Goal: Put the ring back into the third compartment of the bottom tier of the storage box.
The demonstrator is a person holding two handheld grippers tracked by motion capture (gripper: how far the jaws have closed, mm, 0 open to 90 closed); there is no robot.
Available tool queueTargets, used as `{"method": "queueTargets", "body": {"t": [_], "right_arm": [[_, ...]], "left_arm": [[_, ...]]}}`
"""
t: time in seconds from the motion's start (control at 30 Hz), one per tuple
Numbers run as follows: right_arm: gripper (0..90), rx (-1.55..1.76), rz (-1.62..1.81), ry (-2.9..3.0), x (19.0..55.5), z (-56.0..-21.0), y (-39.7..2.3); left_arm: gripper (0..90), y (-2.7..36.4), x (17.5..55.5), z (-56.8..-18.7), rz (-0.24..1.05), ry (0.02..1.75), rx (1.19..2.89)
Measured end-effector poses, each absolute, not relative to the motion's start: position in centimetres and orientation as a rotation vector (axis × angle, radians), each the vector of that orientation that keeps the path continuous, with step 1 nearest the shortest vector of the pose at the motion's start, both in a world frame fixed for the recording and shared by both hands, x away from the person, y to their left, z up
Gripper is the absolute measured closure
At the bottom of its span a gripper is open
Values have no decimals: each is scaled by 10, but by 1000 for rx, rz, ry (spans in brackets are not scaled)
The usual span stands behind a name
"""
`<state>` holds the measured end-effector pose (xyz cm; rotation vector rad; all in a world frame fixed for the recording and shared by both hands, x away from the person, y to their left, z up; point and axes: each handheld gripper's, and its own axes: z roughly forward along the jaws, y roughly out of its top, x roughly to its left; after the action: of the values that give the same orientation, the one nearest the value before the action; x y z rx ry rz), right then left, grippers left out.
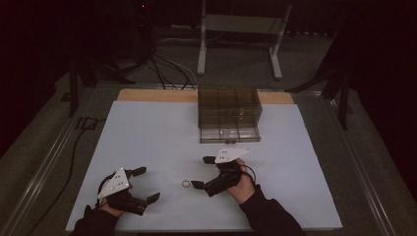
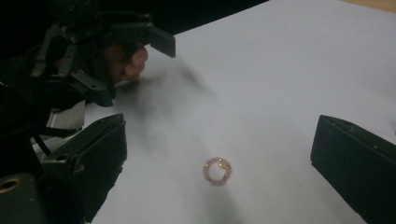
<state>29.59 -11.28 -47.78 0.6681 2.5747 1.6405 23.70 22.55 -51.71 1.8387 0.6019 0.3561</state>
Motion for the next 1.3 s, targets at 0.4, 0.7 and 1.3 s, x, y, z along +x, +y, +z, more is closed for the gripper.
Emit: {"method": "queueTargets", "body": {"t": [0.4, 0.7, 1.3], "right_arm": [[47, 676, 1533, 2633, 302, -495, -97], [153, 745, 1400, 2629, 300, -504, -82], [453, 857, 1251, 2636, 304, -514, -71]], "left_arm": [[5, 225, 237, -518, 351, 599, 1841], [5, 225, 237, -518, 351, 599, 1844], [5, 224, 237, -518, 349, 594, 1846]]}}
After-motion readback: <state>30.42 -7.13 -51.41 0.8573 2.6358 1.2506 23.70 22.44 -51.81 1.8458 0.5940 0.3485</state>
